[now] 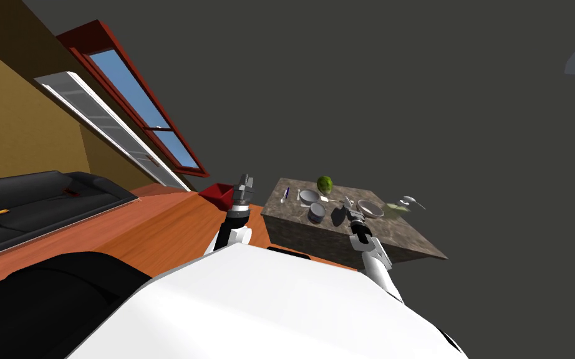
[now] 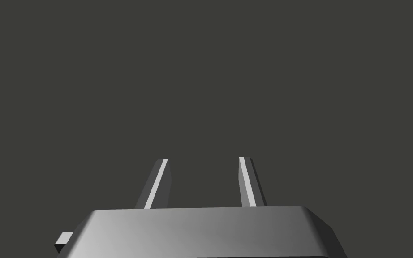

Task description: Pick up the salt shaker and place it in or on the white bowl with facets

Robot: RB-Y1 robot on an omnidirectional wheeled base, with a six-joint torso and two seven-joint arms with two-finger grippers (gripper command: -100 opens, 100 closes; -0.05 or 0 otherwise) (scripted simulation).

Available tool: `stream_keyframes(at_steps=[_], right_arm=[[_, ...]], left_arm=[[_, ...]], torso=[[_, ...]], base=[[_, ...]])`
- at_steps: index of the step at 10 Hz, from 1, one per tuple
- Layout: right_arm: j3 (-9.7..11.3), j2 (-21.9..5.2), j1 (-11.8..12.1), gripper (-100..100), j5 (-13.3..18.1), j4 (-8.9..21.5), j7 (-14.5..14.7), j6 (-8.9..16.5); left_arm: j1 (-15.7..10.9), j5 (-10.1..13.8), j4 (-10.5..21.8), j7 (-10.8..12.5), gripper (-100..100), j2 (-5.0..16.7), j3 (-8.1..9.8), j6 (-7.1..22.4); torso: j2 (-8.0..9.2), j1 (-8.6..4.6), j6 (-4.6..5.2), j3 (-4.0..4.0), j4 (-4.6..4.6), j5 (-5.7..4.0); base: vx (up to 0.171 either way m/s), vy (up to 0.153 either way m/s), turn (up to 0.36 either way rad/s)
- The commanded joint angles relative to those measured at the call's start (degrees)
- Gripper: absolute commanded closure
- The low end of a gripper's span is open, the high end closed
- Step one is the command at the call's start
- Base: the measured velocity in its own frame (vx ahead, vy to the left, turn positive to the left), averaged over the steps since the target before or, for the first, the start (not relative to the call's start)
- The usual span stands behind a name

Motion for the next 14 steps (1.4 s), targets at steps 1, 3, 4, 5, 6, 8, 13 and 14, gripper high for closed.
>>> stream_keyframes(at_steps=[1,3,4,5,6,8,13,14], right_arm=[[-2.02,1.0,-2.01,-100,0.11,1.36,2.17,0.32],[-4.05,2.0,-4.02,-100,0.22,2.73,4.35,0.64],[-4.72,2.34,-4.69,-100,0.26,3.18,5.07,0.75],[-6.07,3.01,-6.03,-100,0.33,4.09,6.52,0.96],[-6.74,3.34,-6.7,-100,0.37,4.54,7.25,1.07],[-6.35,3.04,-6.28,100,0.32,4.39,6.81,0.87],[-6.33,3.03,-6.27,0,0.33,4.38,6.8,0.84],[-4.72,2.34,-4.69,100,0.26,3.18,5.07,0.75]], left_arm=[[0.0,0.0,0.0,0.0,0,0.0,0.0,0.0],[-0.01,0.0,0.0,0.0,0,0.01,0.0,0.0],[-0.01,0.0,0.0,0.0,0,0.01,0.0,0.0],[-0.01,0.0,0.0,0.0,0,0.01,0.0,0.0],[-0.01,0.0,0.0,0.0,0,0.01,0.0,0.0],[0.0,0.0,0.0,0.0,0,0.0,0.0,0.0],[0.0,0.0,0.0,0.0,0,0.0,0.0,0.0],[0.0,0.0,0.0,0.0,0,0.0,0.0,0.0]], torso=[[0.0,0.0,0.0,0.0,0.0,0.0],[0.22,-0.23,-0.01,0.13,0.05,-0.05],[0.27,-0.24,-0.01,0.16,0.06,-0.05],[0.24,-0.25,0.0,0.15,0.06,-0.05],[0.23,-0.29,-0.01,0.14,0.06,-0.06],[0.17,-0.13,0.02,0.11,0.04,-0.03],[0.08,-0.02,0.03,0.04,0.01,-0.01],[0.08,-0.02,0.03,0.05,0.01,-0.01]], base=[[-0.024,-0.047,0.126],[-0.054,-0.073,0.12],[-0.042,-0.069,0.084],[-0.04,-0.084,0.117],[-0.042,-0.071,0.084],[-0.01,-0.017,0.006],[0.0,0.0,0.0],[0.035,0.05,-0.122]])
